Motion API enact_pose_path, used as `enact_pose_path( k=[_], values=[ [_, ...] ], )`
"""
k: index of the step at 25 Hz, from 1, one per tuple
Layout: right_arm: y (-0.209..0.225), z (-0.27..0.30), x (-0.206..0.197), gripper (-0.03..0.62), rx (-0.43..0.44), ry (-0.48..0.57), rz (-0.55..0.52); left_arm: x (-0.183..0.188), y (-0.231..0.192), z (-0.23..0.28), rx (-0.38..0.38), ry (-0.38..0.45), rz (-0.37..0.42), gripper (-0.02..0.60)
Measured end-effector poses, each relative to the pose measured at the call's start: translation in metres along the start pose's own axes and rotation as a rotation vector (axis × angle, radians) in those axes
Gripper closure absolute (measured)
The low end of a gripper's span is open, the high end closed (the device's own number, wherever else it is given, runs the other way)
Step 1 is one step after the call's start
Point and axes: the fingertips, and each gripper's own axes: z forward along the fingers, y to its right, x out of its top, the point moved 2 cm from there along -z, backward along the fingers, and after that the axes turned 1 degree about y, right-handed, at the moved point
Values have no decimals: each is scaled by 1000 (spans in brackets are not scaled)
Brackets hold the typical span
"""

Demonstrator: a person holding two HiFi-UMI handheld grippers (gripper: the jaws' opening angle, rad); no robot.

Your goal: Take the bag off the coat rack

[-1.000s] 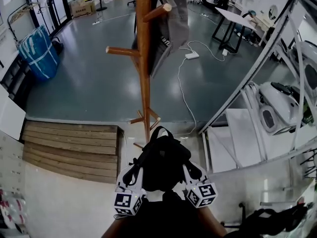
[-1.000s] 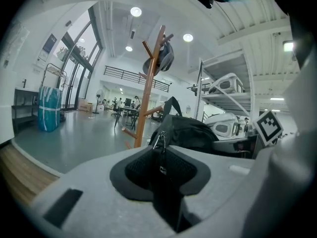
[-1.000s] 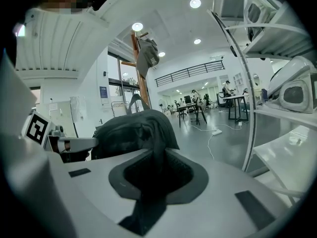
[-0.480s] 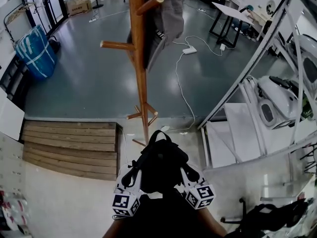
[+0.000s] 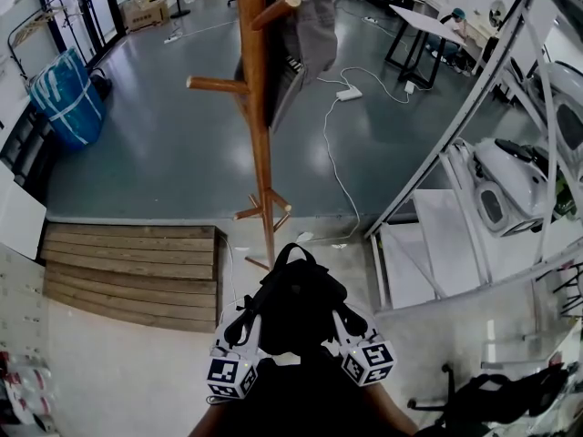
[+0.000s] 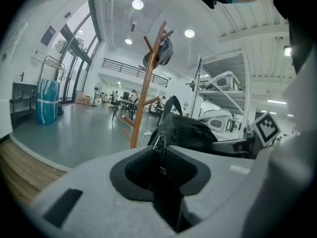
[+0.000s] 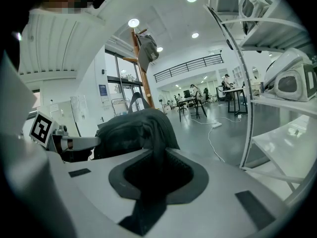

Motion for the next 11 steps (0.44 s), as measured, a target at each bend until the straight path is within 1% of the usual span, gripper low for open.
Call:
enact_pose_path(
  k=[11],
  values=[
    [-2, 1, 2, 528, 4, 6, -4, 2, -2, 0, 8, 5, -4, 500]
  ],
)
